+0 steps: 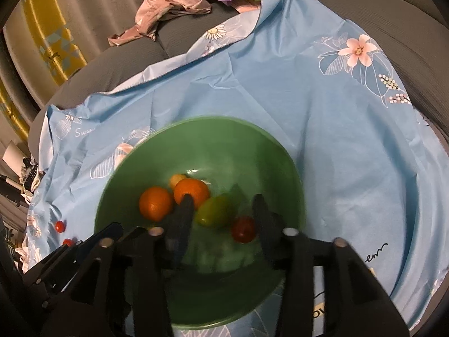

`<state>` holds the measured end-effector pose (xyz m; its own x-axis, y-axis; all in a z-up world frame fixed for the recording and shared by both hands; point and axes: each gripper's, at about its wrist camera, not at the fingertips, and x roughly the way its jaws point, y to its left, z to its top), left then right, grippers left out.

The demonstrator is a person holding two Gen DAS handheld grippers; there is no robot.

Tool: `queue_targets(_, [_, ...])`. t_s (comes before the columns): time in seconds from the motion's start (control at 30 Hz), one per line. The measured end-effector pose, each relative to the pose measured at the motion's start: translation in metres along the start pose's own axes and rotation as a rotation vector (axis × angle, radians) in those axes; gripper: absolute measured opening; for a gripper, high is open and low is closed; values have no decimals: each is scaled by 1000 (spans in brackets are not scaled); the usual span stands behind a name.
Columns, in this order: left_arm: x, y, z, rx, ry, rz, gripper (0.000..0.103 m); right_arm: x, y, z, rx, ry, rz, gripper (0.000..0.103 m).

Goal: Organize fruits
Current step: 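Lower both fruits into the green bowl and open both grippers, then close the left gripper on a cherry tomato while the right grasps the last one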

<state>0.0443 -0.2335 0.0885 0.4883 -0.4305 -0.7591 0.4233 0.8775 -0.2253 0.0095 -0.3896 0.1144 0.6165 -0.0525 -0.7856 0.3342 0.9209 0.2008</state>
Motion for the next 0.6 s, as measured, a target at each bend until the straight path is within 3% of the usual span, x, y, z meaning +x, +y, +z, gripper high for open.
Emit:
queue_targets(0.17, [-20,12,1,-15,-20,6,42,-11,10,0,-13,-35,29,50])
queue_targets(0.3, [-40,29,1,-59,-56,13,56,-17,21,0,-41,-55,36,52])
queue_targets(0.6, [-95,101,-6,-171,-134,150,58,-30,61,-6,-145,-94,63,58])
